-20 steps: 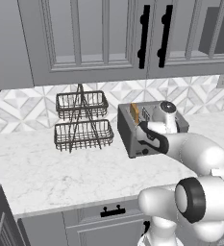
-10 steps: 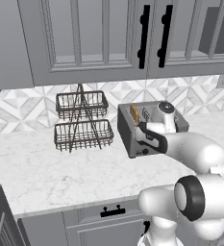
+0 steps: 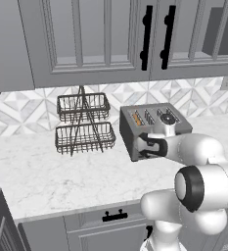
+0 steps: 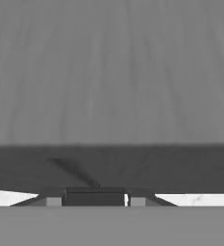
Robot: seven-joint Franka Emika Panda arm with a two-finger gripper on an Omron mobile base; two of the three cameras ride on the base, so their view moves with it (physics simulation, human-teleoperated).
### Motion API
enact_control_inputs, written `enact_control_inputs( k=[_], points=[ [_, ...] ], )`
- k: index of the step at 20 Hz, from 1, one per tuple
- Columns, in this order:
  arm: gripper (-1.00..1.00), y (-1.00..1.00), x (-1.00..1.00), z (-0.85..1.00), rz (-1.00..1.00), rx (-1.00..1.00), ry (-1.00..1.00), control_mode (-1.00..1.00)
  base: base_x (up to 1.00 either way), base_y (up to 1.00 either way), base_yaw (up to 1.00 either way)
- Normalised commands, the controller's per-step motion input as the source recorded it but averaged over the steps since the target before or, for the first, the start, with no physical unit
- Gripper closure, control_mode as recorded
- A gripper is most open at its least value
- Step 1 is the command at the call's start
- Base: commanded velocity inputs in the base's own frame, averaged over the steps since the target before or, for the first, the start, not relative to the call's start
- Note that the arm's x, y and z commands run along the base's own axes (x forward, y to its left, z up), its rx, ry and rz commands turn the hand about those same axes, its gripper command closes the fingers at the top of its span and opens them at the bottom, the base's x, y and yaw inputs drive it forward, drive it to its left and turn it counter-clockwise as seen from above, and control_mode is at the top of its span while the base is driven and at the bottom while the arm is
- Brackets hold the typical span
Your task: Start the toaster. Once the lever pops up, take the bread to the plate on the dining counter.
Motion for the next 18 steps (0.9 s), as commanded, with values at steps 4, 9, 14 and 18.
enact_control_inputs(
  k=[4, 9, 14, 18],
  points=[
    [1.00, -0.25, -0.68, -1.00, 0.00, 0.00, -0.07, -1.00, 0.00, 0.00, 0.00],
    [1.00, -0.25, -0.78, -0.95, 0.02, -0.03, -0.03, -1.00, 0.00, 0.00, 0.00],
    [1.00, -0.23, -1.00, -0.71, 0.10, -0.12, 0.00, -1.00, 0.00, 0.00, 0.00],
    [1.00, -0.52, -1.00, 0.20, 0.01, 0.02, -0.06, -1.00, 0.00, 0.00, 0.00]
  ],
)
